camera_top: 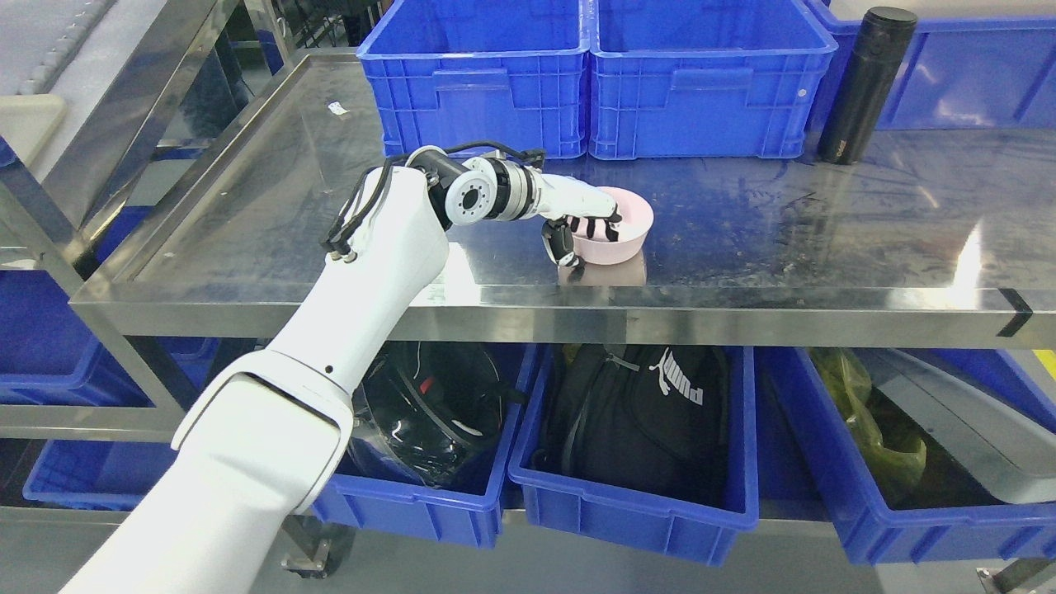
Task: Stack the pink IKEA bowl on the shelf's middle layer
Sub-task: 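Hook the left hand fingers over the pink bowl's rim and grip, then lift the pink bowl off the shelf with the left hand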
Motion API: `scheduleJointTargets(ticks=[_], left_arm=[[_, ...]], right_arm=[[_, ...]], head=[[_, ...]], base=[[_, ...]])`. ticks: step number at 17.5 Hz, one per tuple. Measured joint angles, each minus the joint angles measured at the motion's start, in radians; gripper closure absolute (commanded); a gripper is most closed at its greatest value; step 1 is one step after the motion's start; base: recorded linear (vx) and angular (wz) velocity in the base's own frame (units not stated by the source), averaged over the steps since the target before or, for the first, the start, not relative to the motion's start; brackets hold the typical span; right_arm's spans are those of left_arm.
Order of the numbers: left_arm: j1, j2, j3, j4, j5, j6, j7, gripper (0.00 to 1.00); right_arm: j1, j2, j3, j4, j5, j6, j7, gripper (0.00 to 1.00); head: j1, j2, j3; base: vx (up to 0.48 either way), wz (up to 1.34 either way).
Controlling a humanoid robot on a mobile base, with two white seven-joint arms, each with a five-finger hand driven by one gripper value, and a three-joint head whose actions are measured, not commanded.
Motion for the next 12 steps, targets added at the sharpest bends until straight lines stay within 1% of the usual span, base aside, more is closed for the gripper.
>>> scheduleJointTargets(ticks=[4,7,9,12], left_arm=[[0.003,-0.006,0.063,0.028,0.074,-0.134,0.006,1.00],[0.004,-0.009,0.149,0.019,0.116,-0.235,0.030,1.00],[0.010,-0.010,0.211,-0.002,0.133,-0.276,0.042,1.00],[0.026,-0.012,0.309,-0.048,0.170,-0.300,0.069,1.00]], right_arm=[[0.000,0.000,0.000,0.000,0.000,0.000,0.000,0.00],[0.000,0.000,0.000,0.000,0.000,0.000,0.000,0.00],[0.000,0.000,0.000,0.000,0.000,0.000,0.000,0.00],[0.000,0.000,0.000,0.000,0.000,0.000,0.000,0.00]], head=[[0.0000,0.000,0.000],[0.0000,0.000,0.000],[0.0000,0.000,0.000],[0.0000,0.000,0.000]], base=[[0.002,0.08],[0.004,-0.07],[0.014,-0.09],[0.013,0.02]])
